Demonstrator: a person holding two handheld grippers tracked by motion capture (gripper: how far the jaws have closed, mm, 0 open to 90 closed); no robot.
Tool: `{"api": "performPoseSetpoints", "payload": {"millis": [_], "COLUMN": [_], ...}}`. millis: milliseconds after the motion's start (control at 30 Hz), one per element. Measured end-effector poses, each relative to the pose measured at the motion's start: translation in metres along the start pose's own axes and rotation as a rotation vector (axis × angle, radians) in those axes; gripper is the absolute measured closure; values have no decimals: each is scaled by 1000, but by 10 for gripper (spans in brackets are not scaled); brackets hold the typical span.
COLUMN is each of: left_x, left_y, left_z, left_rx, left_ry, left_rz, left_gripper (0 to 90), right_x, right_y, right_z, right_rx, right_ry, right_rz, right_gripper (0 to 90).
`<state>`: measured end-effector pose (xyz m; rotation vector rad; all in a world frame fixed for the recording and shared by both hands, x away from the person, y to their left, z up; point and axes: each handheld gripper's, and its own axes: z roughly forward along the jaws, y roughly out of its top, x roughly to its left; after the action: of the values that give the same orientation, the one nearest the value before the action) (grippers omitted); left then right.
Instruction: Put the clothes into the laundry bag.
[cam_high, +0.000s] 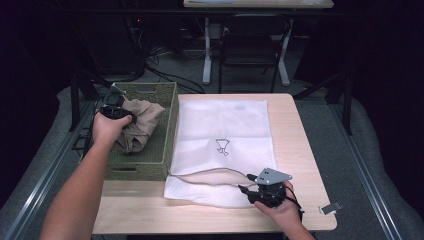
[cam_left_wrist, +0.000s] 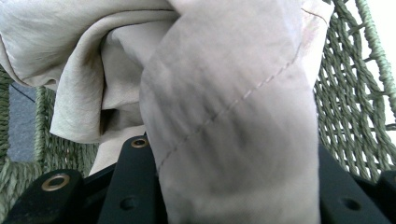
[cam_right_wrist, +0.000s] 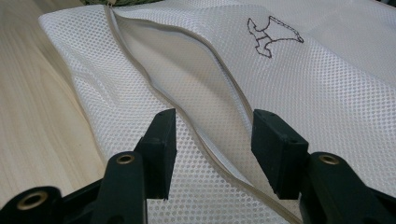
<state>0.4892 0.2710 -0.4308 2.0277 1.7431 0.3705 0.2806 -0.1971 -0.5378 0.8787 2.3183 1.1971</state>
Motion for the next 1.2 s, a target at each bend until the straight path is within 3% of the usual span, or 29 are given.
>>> {"api": "performPoseSetpoints", "payload": {"millis": [567, 1200], "left_x": [-3, -12], "left_y": [4, 2], "left_z": [-23, -38], "left_rx": [-2, 24], "left_ry": [16, -21], "left_rz": [39, 126], "left_gripper": [613, 613], "right_x": [0, 0], "right_y": [0, 0], "right_z": [0, 0], "right_rx": [1, 2], "right_ry": [2, -1], "right_rz": [-2, 0], "right_gripper": [506, 505]}}
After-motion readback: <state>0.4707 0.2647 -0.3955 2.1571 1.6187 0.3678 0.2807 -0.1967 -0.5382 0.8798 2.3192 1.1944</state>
